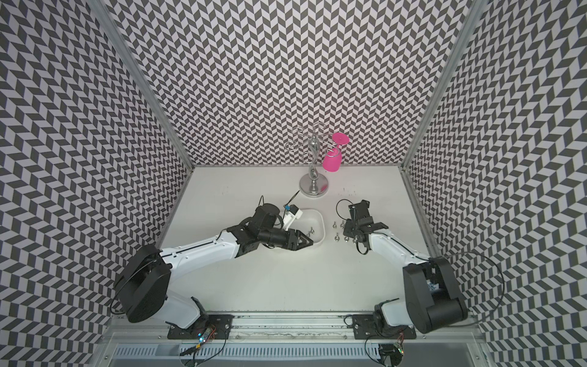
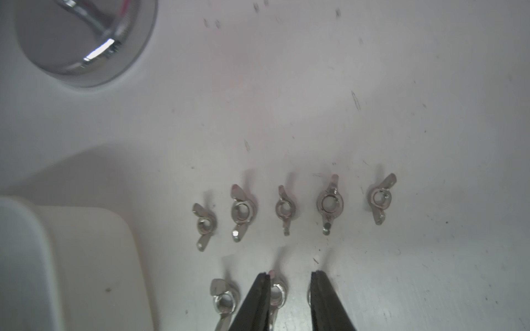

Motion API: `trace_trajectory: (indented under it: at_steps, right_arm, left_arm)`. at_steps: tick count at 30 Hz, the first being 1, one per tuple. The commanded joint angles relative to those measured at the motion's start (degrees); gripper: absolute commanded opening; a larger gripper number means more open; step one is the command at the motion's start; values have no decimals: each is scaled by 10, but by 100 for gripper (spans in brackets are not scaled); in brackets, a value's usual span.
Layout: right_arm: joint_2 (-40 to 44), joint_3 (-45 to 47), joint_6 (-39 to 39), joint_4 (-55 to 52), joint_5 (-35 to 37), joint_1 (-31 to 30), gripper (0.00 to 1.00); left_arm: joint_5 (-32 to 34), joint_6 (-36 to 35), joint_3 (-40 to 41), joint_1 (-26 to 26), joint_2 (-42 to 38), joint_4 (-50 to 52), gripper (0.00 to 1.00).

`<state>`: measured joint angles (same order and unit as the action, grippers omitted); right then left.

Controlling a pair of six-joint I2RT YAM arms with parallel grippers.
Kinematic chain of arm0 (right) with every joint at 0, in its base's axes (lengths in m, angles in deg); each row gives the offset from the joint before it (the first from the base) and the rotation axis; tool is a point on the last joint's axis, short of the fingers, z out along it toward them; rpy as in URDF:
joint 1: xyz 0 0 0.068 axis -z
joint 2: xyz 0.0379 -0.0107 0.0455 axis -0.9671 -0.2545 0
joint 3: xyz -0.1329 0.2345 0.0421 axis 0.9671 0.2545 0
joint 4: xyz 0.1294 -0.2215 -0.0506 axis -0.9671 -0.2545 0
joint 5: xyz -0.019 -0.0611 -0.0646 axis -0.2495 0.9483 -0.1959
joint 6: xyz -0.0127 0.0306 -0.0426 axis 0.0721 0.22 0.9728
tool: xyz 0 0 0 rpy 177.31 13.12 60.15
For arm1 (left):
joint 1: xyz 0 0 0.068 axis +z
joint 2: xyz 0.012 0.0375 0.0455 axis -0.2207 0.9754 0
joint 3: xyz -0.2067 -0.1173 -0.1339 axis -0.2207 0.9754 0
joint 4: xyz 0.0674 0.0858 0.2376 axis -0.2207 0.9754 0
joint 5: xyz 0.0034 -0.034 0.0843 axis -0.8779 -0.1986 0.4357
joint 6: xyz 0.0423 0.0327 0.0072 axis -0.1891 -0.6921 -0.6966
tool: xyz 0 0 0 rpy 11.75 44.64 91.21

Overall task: Take out the wing nut from the storage box
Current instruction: Place the wing nut at the center of the board, then pick up the wing nut from the storage box.

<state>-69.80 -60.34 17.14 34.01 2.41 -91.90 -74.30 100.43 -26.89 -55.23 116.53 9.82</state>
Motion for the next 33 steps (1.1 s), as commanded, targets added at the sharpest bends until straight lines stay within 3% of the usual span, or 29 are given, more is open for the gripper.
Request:
trace_trajectory:
  at_steps: [1, 6, 11, 18, 33]
  right_arm:
    - [30, -25, 23, 13, 9, -46, 31]
    - [1, -65, 37, 37, -8, -138, 33]
    - [-89, -117, 39, 40, -4, -201, 34]
    - [-187, -160, 19, 41, 18, -221, 36]
    - [-270, -201, 17, 46, 47, -216, 38]
  left_arm:
    - [-3, -33, 9, 51, -41, 29, 51]
    - [-19, -57, 41, 141, -76, 54, 53]
    - [-45, -63, 84, 215, -85, 49, 53]
    - [-59, -70, 109, 234, -83, 43, 52]
    - [-66, -88, 108, 254, -95, 64, 52]
